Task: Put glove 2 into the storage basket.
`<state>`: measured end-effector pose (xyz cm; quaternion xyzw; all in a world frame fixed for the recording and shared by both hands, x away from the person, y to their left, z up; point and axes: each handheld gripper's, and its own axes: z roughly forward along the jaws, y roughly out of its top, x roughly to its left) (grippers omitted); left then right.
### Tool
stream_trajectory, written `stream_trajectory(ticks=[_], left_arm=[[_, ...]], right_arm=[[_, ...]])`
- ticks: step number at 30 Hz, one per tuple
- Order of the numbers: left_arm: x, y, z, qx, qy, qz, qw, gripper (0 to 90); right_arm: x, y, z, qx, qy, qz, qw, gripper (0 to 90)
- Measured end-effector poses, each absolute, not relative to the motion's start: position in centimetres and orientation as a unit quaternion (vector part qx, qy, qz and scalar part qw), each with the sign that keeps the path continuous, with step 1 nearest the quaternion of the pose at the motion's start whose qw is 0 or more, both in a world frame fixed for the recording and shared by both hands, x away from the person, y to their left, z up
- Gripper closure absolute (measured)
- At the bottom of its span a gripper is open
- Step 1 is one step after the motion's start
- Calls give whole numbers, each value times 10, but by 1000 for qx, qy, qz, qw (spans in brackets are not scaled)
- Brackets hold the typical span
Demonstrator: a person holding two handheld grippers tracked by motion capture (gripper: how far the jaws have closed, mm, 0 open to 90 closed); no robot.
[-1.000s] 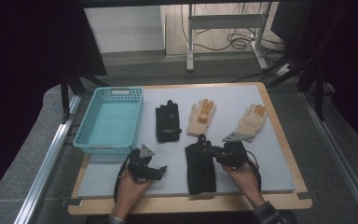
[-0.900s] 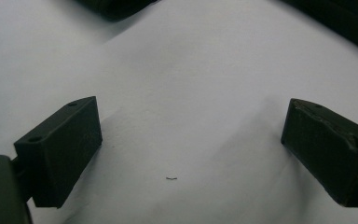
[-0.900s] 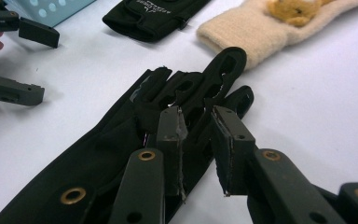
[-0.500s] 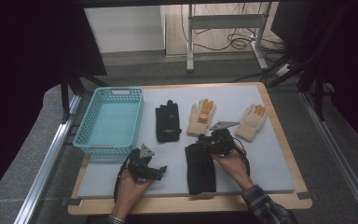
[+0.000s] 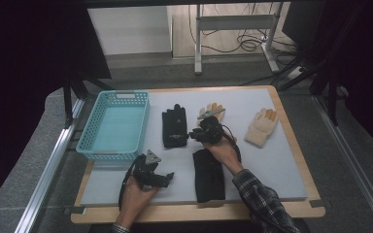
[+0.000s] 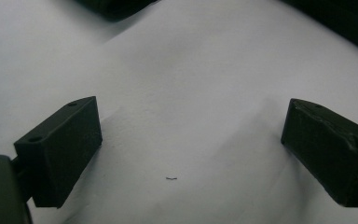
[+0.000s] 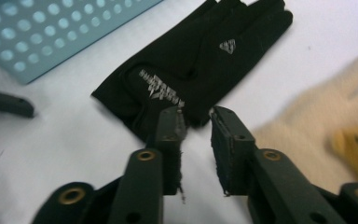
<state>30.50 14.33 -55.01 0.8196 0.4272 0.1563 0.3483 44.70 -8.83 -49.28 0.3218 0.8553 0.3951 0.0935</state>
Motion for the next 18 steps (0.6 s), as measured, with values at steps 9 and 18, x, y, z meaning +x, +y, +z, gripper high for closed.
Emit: stream_trajectory(ticks=[9,18], left_arm=[[305,143,-550,819,428,155,349,55],[305,143,-550,819,428,155,349,55]], right_arm=[[475,-55,-505,314,864,381,92,519],[498,-37,-520,325,862,376,102,407]])
